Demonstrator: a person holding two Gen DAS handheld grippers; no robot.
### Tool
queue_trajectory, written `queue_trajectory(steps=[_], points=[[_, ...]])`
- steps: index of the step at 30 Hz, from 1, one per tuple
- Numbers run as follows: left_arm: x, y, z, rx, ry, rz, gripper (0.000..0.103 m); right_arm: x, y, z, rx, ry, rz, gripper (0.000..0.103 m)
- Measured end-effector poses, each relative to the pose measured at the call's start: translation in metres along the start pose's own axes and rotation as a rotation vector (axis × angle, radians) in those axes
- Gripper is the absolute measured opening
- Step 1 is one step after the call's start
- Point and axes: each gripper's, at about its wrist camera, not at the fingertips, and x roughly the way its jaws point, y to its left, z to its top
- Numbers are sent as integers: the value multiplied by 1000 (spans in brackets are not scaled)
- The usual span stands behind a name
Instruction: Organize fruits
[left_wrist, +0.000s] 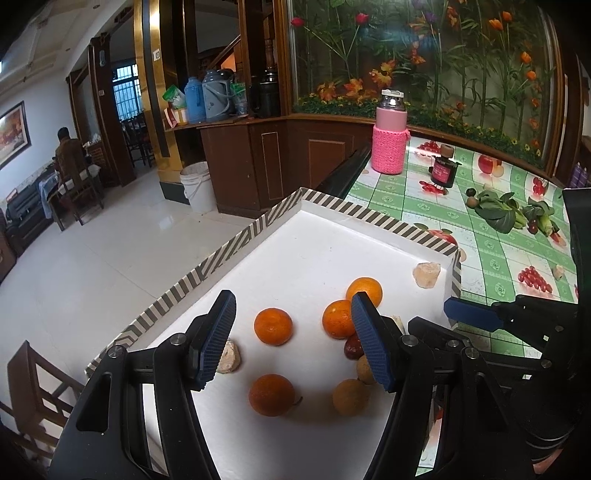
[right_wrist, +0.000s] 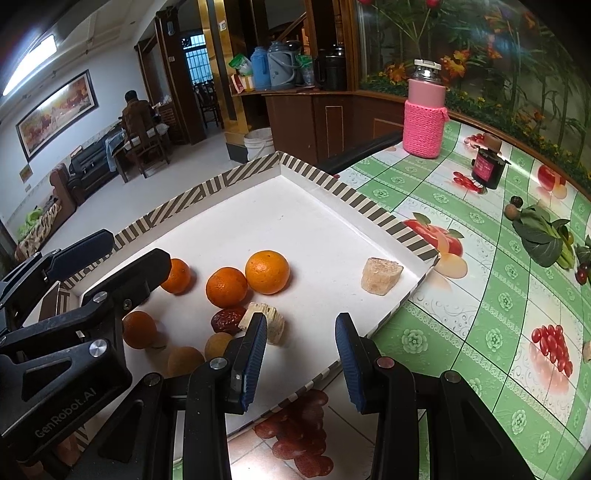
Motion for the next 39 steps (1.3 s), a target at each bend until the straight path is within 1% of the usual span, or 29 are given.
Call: queue_trajectory(steps=[30, 35, 37, 39], points=[[1, 2, -1, -5, 6, 9, 66, 8, 10, 2, -22, 13, 16, 37], [-2, -1, -1, 25, -30, 32, 66, 10, 10, 2, -22, 17, 25, 37], [-2, -3, 0, 28, -23, 18, 66, 7, 5, 0, -9, 13, 30, 37], [-1, -7, 3, 12, 1, -18, 66, -1, -4, -4, 12, -1, 41, 37]])
